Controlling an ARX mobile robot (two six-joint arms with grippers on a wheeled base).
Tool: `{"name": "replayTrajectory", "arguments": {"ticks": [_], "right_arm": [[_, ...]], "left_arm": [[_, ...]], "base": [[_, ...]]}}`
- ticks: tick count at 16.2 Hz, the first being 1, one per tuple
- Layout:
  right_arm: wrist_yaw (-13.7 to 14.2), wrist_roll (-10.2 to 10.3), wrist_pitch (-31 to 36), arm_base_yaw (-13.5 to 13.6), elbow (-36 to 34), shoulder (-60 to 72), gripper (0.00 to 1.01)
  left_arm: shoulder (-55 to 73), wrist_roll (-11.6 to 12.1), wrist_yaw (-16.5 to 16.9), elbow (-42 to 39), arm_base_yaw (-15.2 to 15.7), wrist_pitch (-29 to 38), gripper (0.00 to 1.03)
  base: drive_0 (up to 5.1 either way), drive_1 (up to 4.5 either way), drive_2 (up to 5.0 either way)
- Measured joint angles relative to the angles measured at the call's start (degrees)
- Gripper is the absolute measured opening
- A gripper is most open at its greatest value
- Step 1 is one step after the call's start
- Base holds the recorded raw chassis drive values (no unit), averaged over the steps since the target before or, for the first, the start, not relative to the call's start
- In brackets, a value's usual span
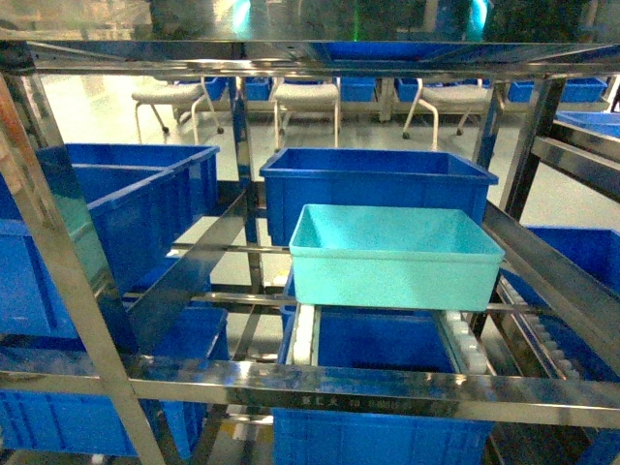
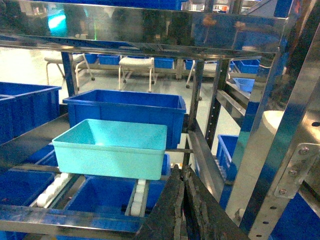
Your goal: Organize blue bins on left shelf correctly
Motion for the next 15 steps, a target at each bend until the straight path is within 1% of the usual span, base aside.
{"name": "replayTrajectory", "arguments": {"ticks": [5,6,7,8,9,10,11,12,15], "right_arm": [[0.0,0.0,-7.41,0.0,0.0,-7.76,0.02],[0.0,0.02,-8.55,0.0,0.0,-8.9,0.02],[0.0,0.02,-9.64,0.0,0.0,-9.88,0.02],[-0.04,0.0,-10.73,0.0,0.0,-10.91,0.02],[-0.02,0.0,-11.78,0.0,0.0,-12.02,0.02],[0.09,0.02,-20.68,0.0,0.04,-17.77,0.02],[0.07,0.02,-20.46,0.0,0.04,-21.14,0.02],[0.04,0.0,-21.86,0.02,0.04,-21.22,0.02],[0.02,0.0,-21.55,0.0,0.04,-21.22,0.02]], "left_arm": [[-5.53,0.0,0.0,0.0,0.0,-5.55,0.02],[-7.82,0.0,-0.04,0.04,0.0,-8.79,0.02],[-13.66,0.0,0.0,0.04,0.0,-16.41,0.02],[-14.95,0.0,-0.02,0.26,0.0,-15.08,0.02],[-14.97,0.0,0.0,0.02,0.0,-16.28,0.02],[-14.99,0.0,-0.02,0.02,0.0,-15.74,0.02],[-14.99,0.0,0.02,0.02,0.0,-16.04,0.02],[-14.99,0.0,-0.07,0.02,0.0,-16.06,0.02],[-14.99,0.0,-0.02,0.02,0.0,-16.02,0.02]], "base": [[0.0,0.0,0.0],[0.0,0.0,0.0],[0.0,0.0,0.0],[0.0,0.0,0.0],[0.0,0.0,0.0],[0.0,0.0,0.0],[0.0,0.0,0.0],[0.0,0.0,0.0],[0.0,0.0,0.0]]}}
